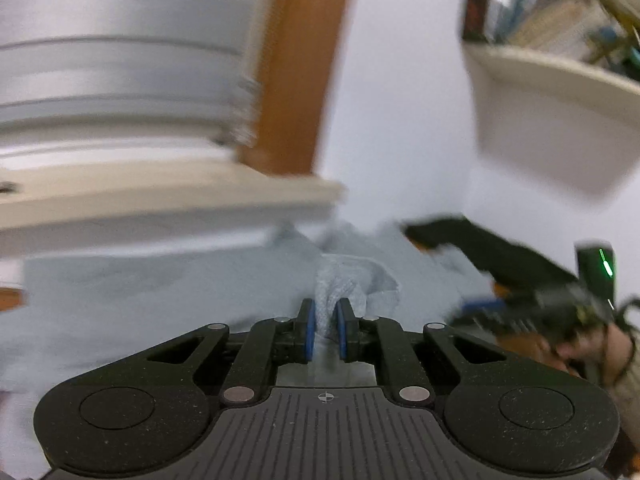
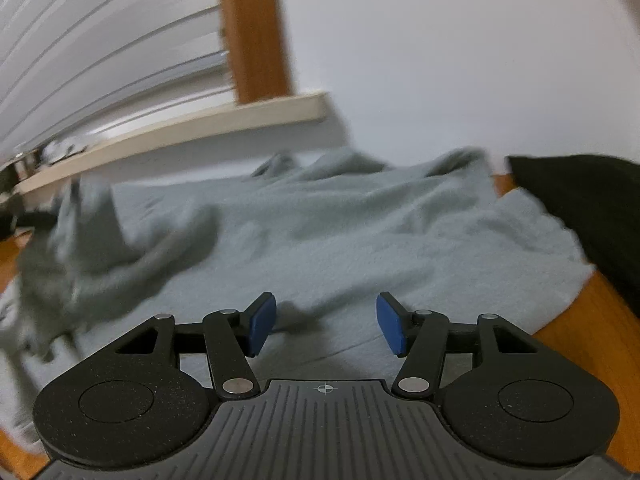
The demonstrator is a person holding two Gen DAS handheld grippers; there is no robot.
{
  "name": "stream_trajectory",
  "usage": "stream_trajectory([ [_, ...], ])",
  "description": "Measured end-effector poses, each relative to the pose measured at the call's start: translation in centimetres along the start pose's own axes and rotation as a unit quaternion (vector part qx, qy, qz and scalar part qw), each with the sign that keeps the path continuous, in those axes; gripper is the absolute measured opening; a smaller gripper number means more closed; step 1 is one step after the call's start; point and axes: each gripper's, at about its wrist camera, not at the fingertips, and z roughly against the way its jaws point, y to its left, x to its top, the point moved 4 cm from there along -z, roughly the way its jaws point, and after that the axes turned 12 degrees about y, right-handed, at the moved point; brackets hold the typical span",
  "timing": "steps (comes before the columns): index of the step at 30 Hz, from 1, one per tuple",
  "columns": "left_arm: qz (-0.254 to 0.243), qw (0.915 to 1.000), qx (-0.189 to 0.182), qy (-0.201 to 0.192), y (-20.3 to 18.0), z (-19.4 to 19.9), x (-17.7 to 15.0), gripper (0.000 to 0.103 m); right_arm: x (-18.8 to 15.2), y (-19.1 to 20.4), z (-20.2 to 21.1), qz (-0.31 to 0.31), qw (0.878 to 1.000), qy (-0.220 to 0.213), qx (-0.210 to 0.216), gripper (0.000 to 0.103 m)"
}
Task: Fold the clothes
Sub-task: 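Grasp the sweatshirt fabric with the left gripper and lift it up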
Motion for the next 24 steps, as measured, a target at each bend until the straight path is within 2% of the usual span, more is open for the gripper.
stream_trajectory([
  [1, 0.011, 0.9998, 0.011, -0.011, 1.3, 1.1, 0.2, 0.012, -0.2, 0.6, 0.1, 0.005, 1.000, 0.007, 0.003, 0.053],
  [4, 0.050, 0.9974, 0.037, -0.037, 5.3, 3.9, 0.4, 0.012, -0.7, 2.7, 0.6, 0.024, 0.999, 0.020, 0.030, 0.039],
  [9, 0.096, 0.9903, 0.071, -0.071, 10.0, 8.1, -0.7, 0.012, -1.9, 6.6, 1.2, 0.081, 0.994, 0.047, 0.053, 0.037],
  [15, 0.128, 0.9852, 0.079, -0.083, 12.6, 9.7, -2.6, 0.012, -1.7, 8.9, 1.1, 0.112, 0.990, 0.062, 0.066, 0.038],
  [21, 0.134, 0.9837, 0.087, -0.082, 13.1, 9.6, -3.1, 0.012, -1.0, 10.0, -0.5, 0.143, 0.985, 0.082, 0.044, 0.037],
  [22, 0.134, 0.9837, 0.089, -0.082, 13.1, 9.6, -3.1, 0.012, -0.8, 10.0, -0.6, 0.144, 0.985, 0.084, 0.043, 0.031],
  [23, 0.133, 0.9837, 0.090, -0.082, 13.1, 9.5, -3.1, 0.012, -0.7, 9.9, -0.6, 0.145, 0.985, 0.086, 0.041, 0.017],
  [24, 0.133, 0.9835, 0.091, -0.083, 13.2, 9.6, -3.1, 0.012, -0.7, 9.7, -0.5, 0.146, 0.984, 0.090, 0.043, 0.015],
])
